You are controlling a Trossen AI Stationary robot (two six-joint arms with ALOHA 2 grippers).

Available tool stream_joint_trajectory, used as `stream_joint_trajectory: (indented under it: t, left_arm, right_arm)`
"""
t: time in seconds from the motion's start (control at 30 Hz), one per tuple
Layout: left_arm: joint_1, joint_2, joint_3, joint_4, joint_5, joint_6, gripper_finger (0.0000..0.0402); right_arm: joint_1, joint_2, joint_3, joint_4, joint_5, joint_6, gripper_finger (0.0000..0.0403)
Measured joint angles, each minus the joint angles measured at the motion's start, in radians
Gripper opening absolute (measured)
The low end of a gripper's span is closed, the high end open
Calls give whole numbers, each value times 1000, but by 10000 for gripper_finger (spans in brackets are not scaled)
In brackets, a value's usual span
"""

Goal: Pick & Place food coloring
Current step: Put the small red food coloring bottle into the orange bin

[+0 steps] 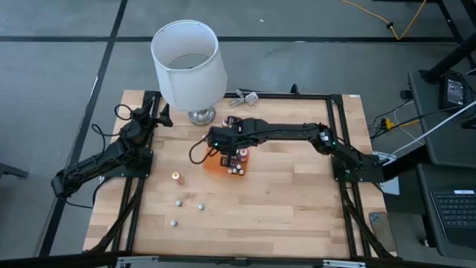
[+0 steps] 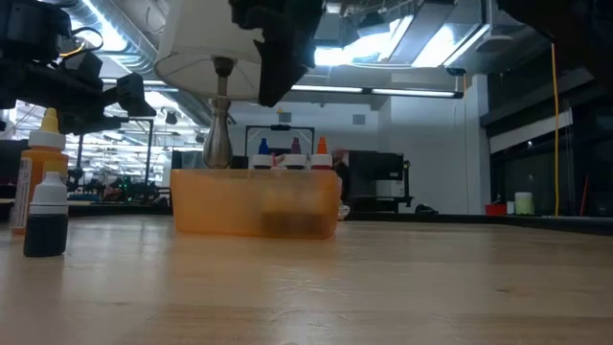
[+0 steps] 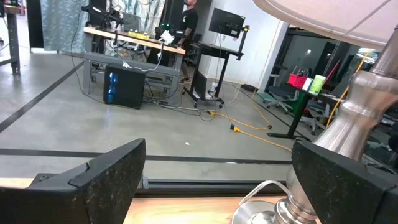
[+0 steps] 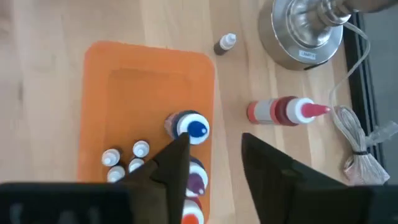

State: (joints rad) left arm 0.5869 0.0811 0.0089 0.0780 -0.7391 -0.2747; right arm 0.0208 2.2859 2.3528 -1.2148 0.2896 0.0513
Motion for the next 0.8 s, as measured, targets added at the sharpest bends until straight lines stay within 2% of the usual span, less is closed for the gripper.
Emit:
stream_joint_trajectory:
  t: [0.23,0.37,0.5,0.67,0.8]
  left_arm:
    - [0,0,0,0,0,0,391]
    - [0,0,0,0,0,0,391]
    - [0,0,0,0,0,0,391]
    - [0,0,0,0,0,0,391]
    - [0,0,0,0,0,0,391]
  right_arm:
    - [-34,-51,-4,-22,-114,-9,199]
    - [-55,-107,-91,9,-162,-27,219]
    - [-75,-234,-289,125,-162,-32,232]
    - [-89,-465,-638,362,-162,-28,245]
    - [-101,-635,-886,515,-206,1,271]
